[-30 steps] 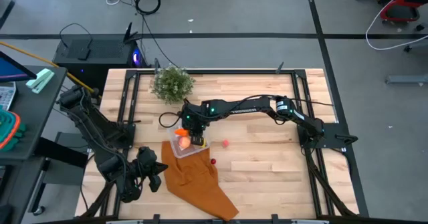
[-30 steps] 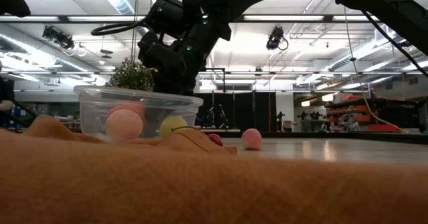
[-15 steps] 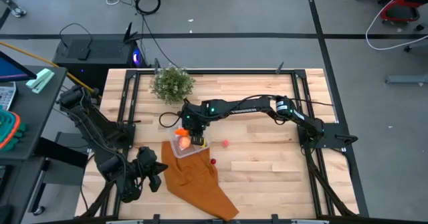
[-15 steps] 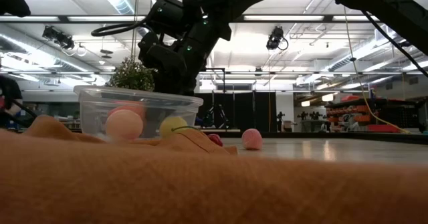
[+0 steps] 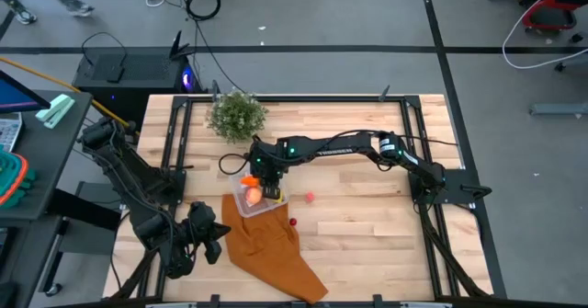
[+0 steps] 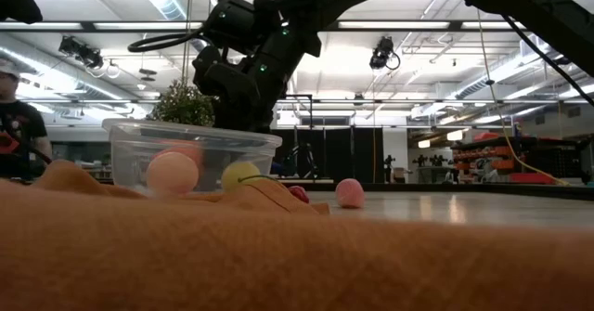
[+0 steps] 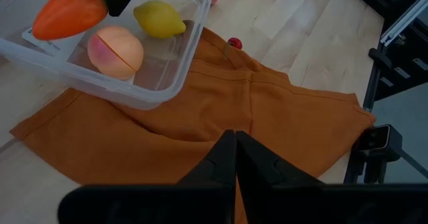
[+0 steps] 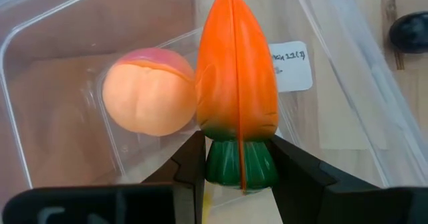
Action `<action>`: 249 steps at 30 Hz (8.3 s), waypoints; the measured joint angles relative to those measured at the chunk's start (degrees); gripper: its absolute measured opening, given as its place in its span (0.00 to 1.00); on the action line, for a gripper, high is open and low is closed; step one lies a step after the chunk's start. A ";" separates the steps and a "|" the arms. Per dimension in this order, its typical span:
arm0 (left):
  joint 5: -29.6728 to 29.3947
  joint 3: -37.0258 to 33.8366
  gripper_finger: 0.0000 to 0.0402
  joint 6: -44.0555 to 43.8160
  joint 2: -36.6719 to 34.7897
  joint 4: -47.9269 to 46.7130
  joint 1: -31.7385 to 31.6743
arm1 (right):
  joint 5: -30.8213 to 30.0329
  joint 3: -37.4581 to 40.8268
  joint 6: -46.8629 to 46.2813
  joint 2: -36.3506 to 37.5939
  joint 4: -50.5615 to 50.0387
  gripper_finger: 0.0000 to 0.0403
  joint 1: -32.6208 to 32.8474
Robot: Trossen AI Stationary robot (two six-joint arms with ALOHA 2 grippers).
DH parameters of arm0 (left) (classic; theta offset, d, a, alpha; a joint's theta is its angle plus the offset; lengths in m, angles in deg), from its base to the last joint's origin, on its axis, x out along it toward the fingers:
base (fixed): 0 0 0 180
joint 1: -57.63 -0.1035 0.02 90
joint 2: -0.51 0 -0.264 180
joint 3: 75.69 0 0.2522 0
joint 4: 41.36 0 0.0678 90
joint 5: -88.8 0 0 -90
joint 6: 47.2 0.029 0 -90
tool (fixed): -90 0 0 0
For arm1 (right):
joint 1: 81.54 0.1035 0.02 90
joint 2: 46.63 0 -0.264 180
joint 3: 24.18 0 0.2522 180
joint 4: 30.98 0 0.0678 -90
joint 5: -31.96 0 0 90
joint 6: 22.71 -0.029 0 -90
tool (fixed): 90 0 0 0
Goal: Pick and placing Produce into tupperware
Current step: Put the orange carrot into the bin, then put the red cherry into the bin
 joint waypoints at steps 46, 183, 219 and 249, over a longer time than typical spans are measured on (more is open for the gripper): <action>0.02 0.00 0.03 0.54 -0.02 -0.02 0.02 | 0.70 1.72 -0.02 6.76 -2.76 0.43 0.76; 18.27 22.29 0.44 60.30 33.83 15.92 -30.64 | -15.17 70.53 -37.46 72.19 9.53 0.43 12.00; 19.91 22.25 0.42 58.40 33.83 11.79 -30.60 | -16.55 70.53 -37.44 72.19 9.55 0.43 12.00; 21.23 22.23 0.37 59.51 36.54 15.17 -31.04 | -16.86 70.53 -37.59 72.17 9.99 0.43 12.00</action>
